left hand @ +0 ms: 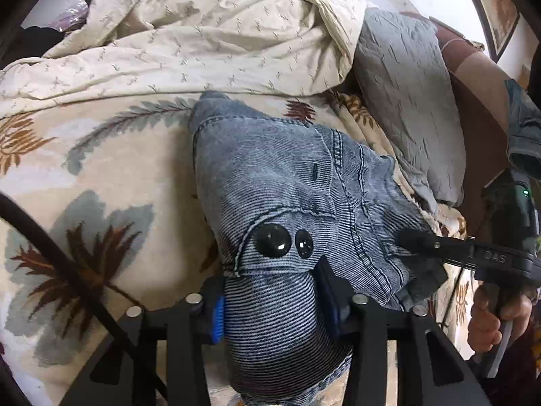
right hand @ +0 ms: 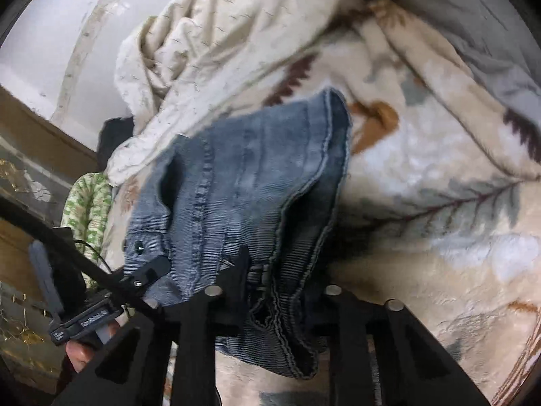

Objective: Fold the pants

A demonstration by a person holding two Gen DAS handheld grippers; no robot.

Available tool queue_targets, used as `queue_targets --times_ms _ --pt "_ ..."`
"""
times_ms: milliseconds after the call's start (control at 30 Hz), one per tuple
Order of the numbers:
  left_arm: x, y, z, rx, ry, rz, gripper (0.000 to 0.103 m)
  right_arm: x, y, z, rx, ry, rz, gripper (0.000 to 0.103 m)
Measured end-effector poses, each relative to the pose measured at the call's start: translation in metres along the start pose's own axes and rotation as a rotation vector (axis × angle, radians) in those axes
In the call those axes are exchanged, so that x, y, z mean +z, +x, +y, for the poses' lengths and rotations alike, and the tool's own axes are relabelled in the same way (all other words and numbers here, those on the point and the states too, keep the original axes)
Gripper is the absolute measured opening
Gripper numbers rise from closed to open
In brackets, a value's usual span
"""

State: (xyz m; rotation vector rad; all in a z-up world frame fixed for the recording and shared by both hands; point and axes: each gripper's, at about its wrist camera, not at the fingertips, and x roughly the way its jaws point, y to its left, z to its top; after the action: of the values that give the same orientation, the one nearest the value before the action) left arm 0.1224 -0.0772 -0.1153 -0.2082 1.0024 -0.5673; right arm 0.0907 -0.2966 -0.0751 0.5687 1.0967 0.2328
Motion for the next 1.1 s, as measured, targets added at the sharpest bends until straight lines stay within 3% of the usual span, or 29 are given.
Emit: queue_targets --times_ms 233,433,733,933,1100 --pt "0.006 -0.020 0.008 0.026 -0.018 -0.037 0.040 0.002 -0.007 0.034 0.015 -0.090 -0.037 0.019" --pt "0.015 -0.060 0.026 0.060 -0.056 -0.108 0.039 0.010 -0.003 0.070 0.055 -0.143 -0.058 0.019" --pt "0.016 -0.111 0.055 0.164 -0.033 -0.231 0.039 0.022 0.012 0.132 0.145 -0.257 -0.137 0.019" --pt "0.000 -0.099 0.091 0.201 -0.060 -0.186 0.039 0.015 0.043 0.149 0.153 -0.282 -0.133 0.019" --pt "-0.014 -0.080 0.116 0.222 -0.085 -0.140 0.039 0.005 0.082 0.152 0.112 -0.282 -0.070 0.019"
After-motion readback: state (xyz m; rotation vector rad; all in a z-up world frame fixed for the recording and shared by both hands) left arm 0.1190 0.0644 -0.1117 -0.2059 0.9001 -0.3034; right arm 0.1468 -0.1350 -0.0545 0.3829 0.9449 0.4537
